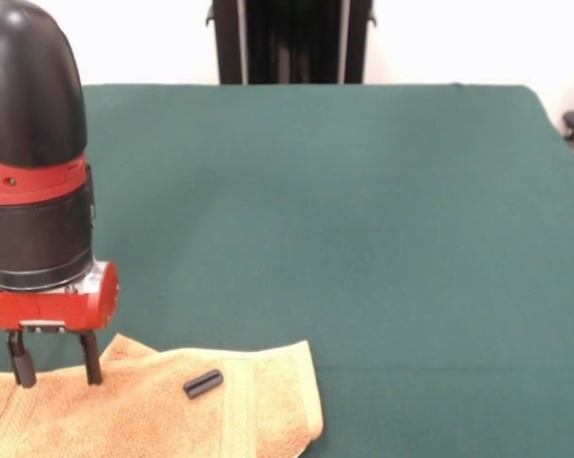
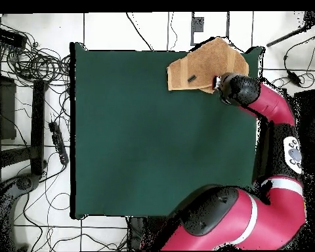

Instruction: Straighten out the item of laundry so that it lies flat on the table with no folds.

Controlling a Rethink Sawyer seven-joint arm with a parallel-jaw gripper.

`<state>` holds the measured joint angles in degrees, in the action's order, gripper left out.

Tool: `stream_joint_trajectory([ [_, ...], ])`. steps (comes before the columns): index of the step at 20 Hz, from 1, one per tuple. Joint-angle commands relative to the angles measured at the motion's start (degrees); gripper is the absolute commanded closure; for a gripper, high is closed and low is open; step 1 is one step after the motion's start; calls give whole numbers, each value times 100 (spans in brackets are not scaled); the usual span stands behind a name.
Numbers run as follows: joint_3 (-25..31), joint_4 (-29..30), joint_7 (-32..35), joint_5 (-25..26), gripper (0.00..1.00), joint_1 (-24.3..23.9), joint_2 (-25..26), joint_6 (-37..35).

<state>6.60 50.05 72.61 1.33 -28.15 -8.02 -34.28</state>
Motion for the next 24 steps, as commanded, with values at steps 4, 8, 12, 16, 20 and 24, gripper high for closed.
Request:
stream_joint_trajectory([
  [4,620,990,215,-120,0,-188,4,-578],
  [8,682,932,108,-83,0,-270,88,-584],
  [12,739,855,66,-62,0,-303,162,-574],
  [16,786,761,28,-75,0,-338,205,-664],
  [20,814,740,71,-87,0,-332,216,-618],
  [24,820,735,114,-118,0,-334,205,-657],
])
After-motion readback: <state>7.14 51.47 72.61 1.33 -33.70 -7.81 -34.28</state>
